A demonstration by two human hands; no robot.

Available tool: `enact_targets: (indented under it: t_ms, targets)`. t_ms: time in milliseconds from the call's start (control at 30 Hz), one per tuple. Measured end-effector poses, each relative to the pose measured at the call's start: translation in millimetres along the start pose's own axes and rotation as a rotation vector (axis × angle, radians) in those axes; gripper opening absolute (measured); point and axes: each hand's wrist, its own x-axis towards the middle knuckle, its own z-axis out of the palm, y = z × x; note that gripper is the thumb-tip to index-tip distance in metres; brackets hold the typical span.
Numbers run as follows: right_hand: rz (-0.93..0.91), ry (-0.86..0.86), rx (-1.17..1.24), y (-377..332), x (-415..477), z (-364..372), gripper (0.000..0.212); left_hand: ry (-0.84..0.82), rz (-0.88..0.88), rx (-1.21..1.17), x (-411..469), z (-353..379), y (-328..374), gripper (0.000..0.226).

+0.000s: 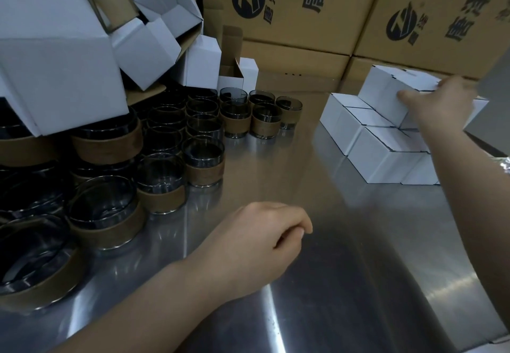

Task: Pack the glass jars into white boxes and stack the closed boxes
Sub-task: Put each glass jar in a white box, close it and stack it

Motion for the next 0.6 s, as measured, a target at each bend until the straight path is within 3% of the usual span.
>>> enact_targets:
  t_ms: [267, 400, 467, 600]
  targets:
    - [-0.022, 0.049, -0.074, -3, -11, 3, 0.056, -0.001, 0.000, 0.011, 0, -1, 0, 0.018]
    - [-0.206, 0.160, -0.047, -23, -31, 5, 0.041, -0.002, 0.003, 0.014, 0, 0, 0, 0.018]
    - [-0.348, 0.090, 0.049, -44, -51, 11, 0.032, -0.002, 0.003, 0.010, 0, 0, -1, 0.017]
    - [-0.590, -0.237, 0.299, -99, -111, 30, 0.025, 0.004, 0.011, 0.004, 0, 1, -1, 0.016]
